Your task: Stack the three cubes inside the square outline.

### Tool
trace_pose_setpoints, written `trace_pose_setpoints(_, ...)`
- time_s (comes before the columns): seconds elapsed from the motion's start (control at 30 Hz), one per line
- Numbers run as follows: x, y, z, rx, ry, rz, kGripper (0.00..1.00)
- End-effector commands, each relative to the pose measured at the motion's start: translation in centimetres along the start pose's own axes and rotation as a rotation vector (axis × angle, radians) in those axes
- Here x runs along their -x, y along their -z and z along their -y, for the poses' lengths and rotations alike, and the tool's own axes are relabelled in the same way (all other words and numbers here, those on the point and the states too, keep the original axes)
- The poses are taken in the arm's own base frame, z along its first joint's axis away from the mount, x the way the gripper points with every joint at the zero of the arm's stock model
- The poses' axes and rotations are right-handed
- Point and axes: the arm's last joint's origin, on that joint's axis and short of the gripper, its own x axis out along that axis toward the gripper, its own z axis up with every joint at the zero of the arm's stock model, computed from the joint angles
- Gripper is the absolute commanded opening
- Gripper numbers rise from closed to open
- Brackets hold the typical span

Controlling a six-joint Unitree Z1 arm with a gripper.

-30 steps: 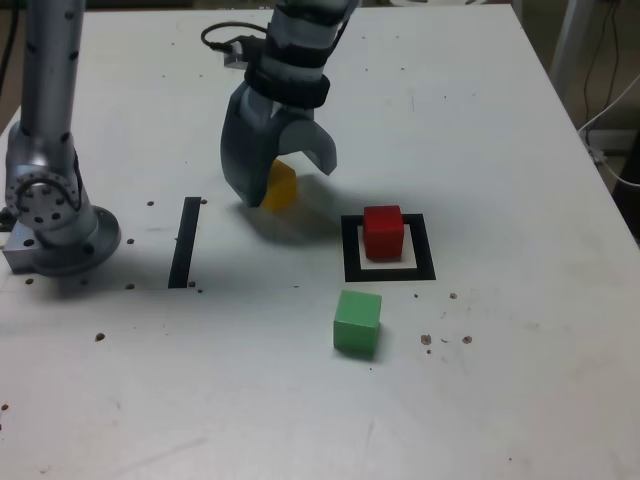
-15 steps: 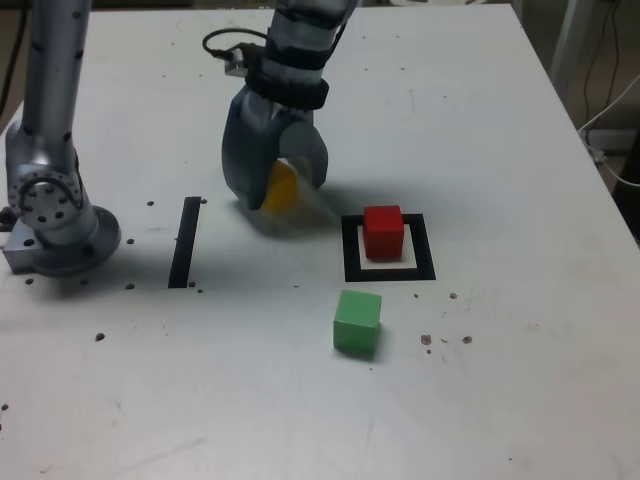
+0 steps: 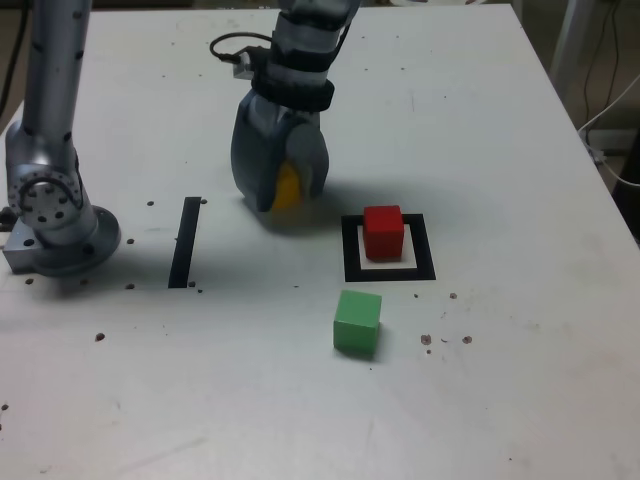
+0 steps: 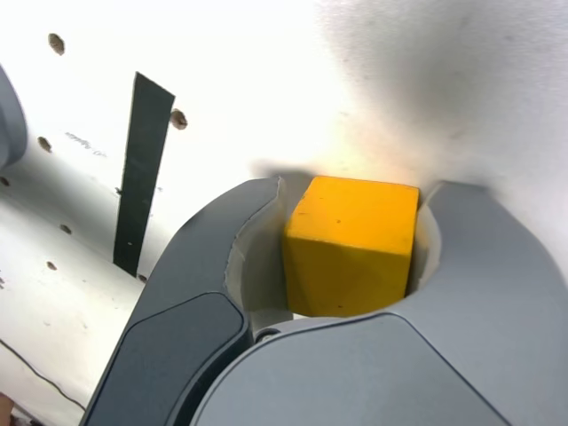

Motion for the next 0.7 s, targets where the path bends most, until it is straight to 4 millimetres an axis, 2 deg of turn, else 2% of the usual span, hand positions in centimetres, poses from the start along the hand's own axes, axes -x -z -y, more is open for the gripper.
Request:
trace_pose_setpoints(0.0, 0.1, 0.1, 0.1, -0.008, -0.007, 0.009, 0.28)
trace_pose_setpoints(0.23, 2.0, 0.9, 1.7, -0.058, -0.054, 0.06, 0.28)
trace_pose_setpoints(0.67, 7.8, 1.4, 7.4, -0.268, -0.162, 0.18, 0.28)
